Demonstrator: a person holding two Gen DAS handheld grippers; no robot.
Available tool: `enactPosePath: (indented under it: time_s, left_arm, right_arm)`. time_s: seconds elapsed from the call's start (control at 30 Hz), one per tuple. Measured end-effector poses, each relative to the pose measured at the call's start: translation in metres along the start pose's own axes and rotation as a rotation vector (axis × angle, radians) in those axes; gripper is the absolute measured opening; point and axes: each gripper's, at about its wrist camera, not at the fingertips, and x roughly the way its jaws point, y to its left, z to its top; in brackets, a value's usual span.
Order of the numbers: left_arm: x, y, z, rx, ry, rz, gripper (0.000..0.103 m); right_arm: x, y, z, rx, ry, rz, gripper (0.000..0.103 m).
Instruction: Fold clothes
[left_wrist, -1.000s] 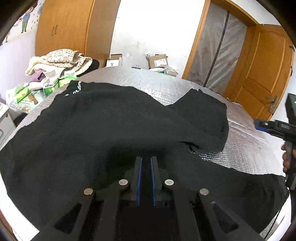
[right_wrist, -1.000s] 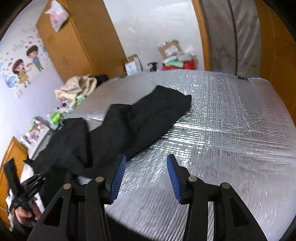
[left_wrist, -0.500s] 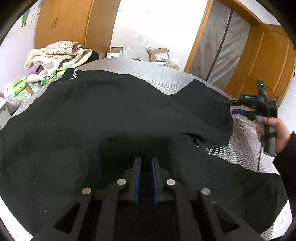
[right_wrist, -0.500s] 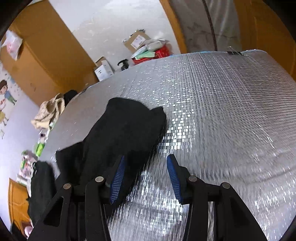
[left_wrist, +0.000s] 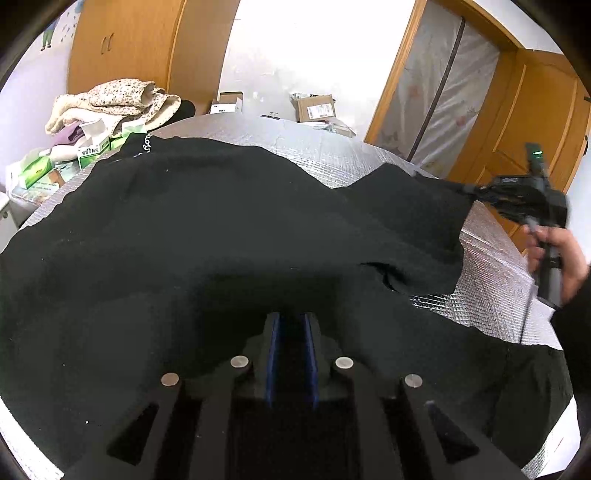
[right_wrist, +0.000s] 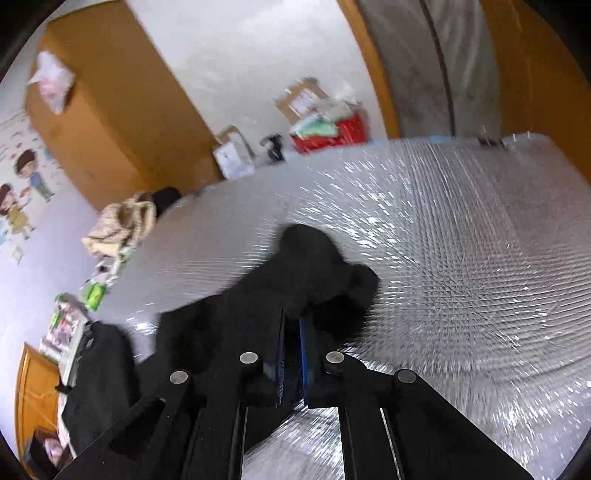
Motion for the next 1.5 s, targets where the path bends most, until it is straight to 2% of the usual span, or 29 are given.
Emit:
enactPosePath:
  time_s: [0.07, 0.2, 0.27, 0.33, 0.4, 0.47, 0.53, 0.63, 0.73, 0.8, 0.87, 1.1, 1.13, 1.2, 1.23, 1.37, 1.5]
  left_arm:
    - [0.000, 0.000, 0.000, 0.001, 0.000, 0.002, 0.014]
    - [0.001, 0.000, 0.001, 0.002, 0.002, 0.005, 0.014]
    - [0.001, -0.001, 0.001, 0.005, 0.002, 0.008, 0.014]
    - [0.001, -0.001, 0.001, 0.006, 0.002, 0.011, 0.014]
    - [0.001, 0.000, 0.002, 0.004, 0.001, 0.009, 0.014]
    - [0.001, 0.001, 0.002, 0.000, 0.001, 0.004, 0.014]
    - [0.001, 0.001, 0.002, -0.001, 0.001, 0.002, 0.014]
    - [0.002, -0.001, 0.002, 0.005, 0.003, 0.010, 0.014]
    - [0.002, -0.001, 0.002, 0.010, 0.003, 0.016, 0.014]
    - [0.002, 0.000, 0.003, 0.009, 0.003, 0.014, 0.014]
    - [0.002, 0.001, 0.003, 0.006, 0.003, 0.012, 0.014]
    - [0.003, 0.000, 0.003, 0.010, 0.004, 0.017, 0.014]
    - [0.003, 0.000, 0.003, 0.008, 0.004, 0.015, 0.014]
    - [0.002, 0.001, 0.002, 0.004, 0.003, 0.010, 0.014]
    - [0.002, 0.002, 0.002, 0.002, 0.003, 0.007, 0.014]
    - [0.002, 0.004, 0.002, -0.005, 0.002, -0.002, 0.014]
    - [0.002, 0.004, 0.002, -0.006, 0.001, -0.003, 0.014]
  right_arm:
    - [-0.029, 0.016, -0.008, -0.040, -0.040, 0.037, 0.007]
    - [-0.076, 0.046, -0.030, -0.134, -0.111, 0.056, 0.007]
    - [-0.094, 0.056, -0.042, -0.170, -0.129, 0.061, 0.007]
    - [-0.096, 0.055, -0.052, -0.149, -0.112, 0.071, 0.008]
    - [-0.081, 0.042, -0.063, -0.089, -0.018, 0.092, 0.016]
    - [-0.069, 0.025, -0.075, -0.025, 0.061, 0.096, 0.029]
    - [-0.073, 0.004, -0.080, 0.032, 0.034, 0.074, 0.032]
    - [-0.080, -0.030, -0.077, 0.122, -0.031, -0.008, 0.036]
    - [-0.063, -0.050, -0.071, 0.129, -0.006, -0.081, 0.041]
    - [-0.047, -0.055, -0.070, 0.121, 0.039, -0.066, 0.041]
    - [-0.028, -0.056, -0.069, 0.105, 0.074, -0.087, 0.041]
    - [0.001, -0.045, -0.053, 0.040, 0.052, -0.142, 0.041]
    - [0.004, -0.043, -0.051, 0.030, 0.054, -0.151, 0.038]
    - [0.004, -0.041, -0.047, 0.012, 0.062, -0.169, 0.014]
    - [0.003, -0.040, -0.044, 0.002, 0.063, -0.179, 0.009]
    - [-0.027, -0.042, -0.017, -0.067, -0.011, -0.238, 0.008]
    - [-0.082, -0.033, 0.006, -0.179, -0.149, -0.375, 0.008]
